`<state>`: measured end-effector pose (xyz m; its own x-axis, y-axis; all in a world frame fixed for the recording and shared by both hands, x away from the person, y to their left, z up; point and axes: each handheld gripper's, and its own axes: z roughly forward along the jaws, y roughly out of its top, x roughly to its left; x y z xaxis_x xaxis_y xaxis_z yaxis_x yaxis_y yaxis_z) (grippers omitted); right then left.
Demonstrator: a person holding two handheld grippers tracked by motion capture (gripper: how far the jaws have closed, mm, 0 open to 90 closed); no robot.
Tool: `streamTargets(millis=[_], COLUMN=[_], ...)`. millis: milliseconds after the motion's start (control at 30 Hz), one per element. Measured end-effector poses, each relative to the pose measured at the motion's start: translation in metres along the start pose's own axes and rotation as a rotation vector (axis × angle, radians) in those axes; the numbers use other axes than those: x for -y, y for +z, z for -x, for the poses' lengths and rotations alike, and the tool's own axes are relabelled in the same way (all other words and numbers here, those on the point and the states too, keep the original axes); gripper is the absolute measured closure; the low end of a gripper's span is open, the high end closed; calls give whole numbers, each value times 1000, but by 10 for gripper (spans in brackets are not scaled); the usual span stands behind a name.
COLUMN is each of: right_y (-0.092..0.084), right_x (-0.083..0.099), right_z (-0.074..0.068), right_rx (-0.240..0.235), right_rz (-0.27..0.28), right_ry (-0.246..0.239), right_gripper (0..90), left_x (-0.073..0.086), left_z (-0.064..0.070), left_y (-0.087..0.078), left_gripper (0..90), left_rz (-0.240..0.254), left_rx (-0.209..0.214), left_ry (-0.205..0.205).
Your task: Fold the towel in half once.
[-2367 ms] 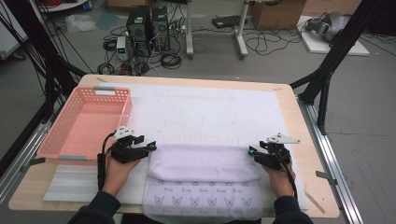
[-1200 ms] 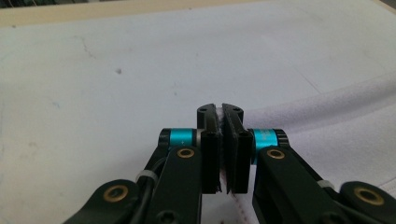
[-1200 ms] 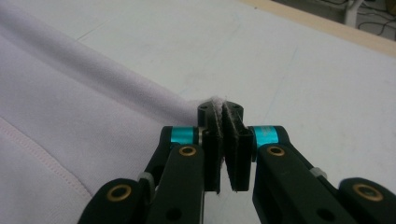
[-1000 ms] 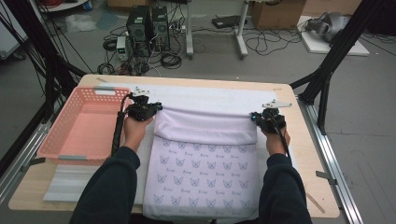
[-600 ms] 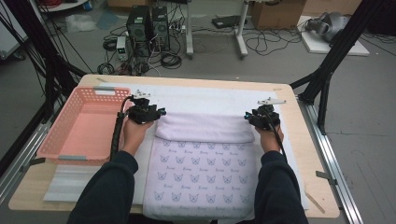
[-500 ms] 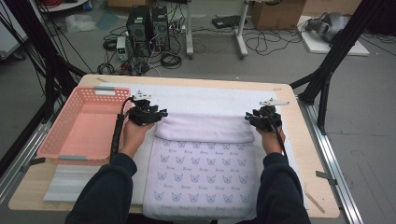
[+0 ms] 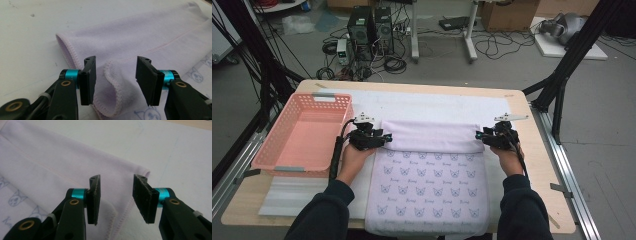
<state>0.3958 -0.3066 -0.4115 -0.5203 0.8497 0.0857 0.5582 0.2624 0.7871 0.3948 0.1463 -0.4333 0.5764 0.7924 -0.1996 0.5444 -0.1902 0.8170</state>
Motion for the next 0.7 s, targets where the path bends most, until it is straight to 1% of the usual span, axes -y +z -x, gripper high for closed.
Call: streamTargets(millis=[100,133,167,200,233,300,333,367,400,433,500,533,567,667,700], right_y=[2,3,4,5,5,7,8,8,8,8,6,5,4,0,-2], right_x=[1,1,2,2,2,4,5,8,11,14,20,22,23,27,27], right_z=[-3,-4,-5,-6,-6,-8,-8,-8,-7,-7,-6,-6,-7,-8,-10], right_rx=[-8,-9,-12,-14,-14,7,10,9,8,1,-12,-22,-18,-25,-26], right_rz=[-32,-40,-52,-61,-75,-108,-113,-112,-114,-112,-89,-84,-78,-60,-52], right_ry=[-2,-2,3,0,-10,-21,-22,-15,-7,-7,-11,-10,-20,-29,-24], right_gripper=[574,575,575,575,579,588,601,612,662,739,820,832,837,841,841], left_x=[-1,0,0,1,1,4,6,8,11,13,16,16,16,17,17], left_z=[4,5,5,6,5,7,7,8,8,8,8,8,9,11,12], left_y=[0,1,2,3,2,2,2,3,4,3,1,0,-1,-7,-9], left_gripper=[548,563,582,606,632,715,752,784,813,826,836,837,838,838,838], left_rz=[-2,-7,-24,-36,-40,-15,-17,-28,-37,-24,-1,2,9,39,50], left_rx=[1,-2,-13,-30,-33,-39,-43,-50,-53,-60,-70,-68,-62,-47,-39], left_ry=[12,13,15,-3,-1,10,9,13,24,32,27,28,31,22,22])
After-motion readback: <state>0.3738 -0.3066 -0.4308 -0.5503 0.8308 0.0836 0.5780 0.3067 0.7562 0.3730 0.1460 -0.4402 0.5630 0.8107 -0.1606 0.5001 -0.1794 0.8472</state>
